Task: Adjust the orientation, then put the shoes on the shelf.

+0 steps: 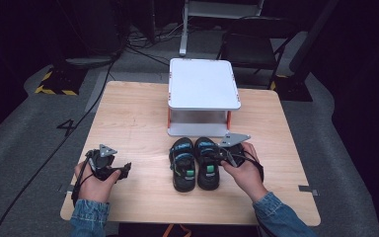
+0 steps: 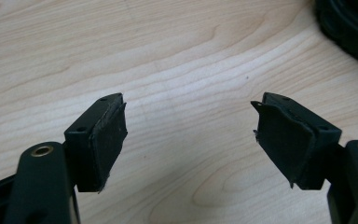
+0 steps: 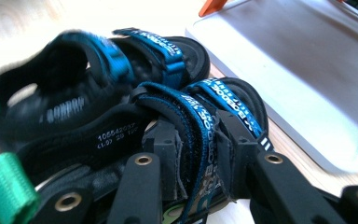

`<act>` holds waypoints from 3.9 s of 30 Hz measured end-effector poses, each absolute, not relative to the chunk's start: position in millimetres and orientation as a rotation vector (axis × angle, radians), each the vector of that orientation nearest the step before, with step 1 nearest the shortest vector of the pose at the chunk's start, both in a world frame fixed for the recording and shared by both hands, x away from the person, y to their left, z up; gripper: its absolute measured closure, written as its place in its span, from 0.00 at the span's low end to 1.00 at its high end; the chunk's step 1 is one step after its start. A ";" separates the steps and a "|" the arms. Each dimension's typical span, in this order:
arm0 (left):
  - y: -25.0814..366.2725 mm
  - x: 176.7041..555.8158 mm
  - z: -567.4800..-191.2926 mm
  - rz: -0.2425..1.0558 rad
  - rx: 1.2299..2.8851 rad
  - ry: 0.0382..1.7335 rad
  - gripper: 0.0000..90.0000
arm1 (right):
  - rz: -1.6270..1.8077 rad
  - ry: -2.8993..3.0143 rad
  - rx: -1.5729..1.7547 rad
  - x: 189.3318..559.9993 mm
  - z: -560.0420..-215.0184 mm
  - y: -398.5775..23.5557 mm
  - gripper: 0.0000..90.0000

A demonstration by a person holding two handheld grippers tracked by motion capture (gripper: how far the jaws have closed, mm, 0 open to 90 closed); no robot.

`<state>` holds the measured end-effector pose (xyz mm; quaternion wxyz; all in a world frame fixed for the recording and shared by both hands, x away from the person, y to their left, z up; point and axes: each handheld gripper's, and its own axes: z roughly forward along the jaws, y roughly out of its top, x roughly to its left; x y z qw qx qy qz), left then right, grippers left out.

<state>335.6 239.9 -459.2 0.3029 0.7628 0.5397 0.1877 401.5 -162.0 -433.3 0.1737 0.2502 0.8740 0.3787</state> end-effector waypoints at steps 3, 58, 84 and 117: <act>242.8 333.0 -460.0 0.502 2.019 1.442 0.27 | 1.085 2.443 0.692 403.8 -438.1 -157.8 0.79; 227.2 386.5 -450.8 0.442 1.972 1.331 0.27 | 1.151 2.525 1.370 375.0 -447.9 -115.7 0.49; 244.6 372.2 -456.0 0.461 1.962 1.384 0.27 | 1.043 2.443 1.234 369.8 -442.4 -114.1 0.91; 258.5 356.6 -463.9 0.445 1.949 1.426 0.27 | 1.073 2.007 1.298 506.4 -450.9 -102.2 0.81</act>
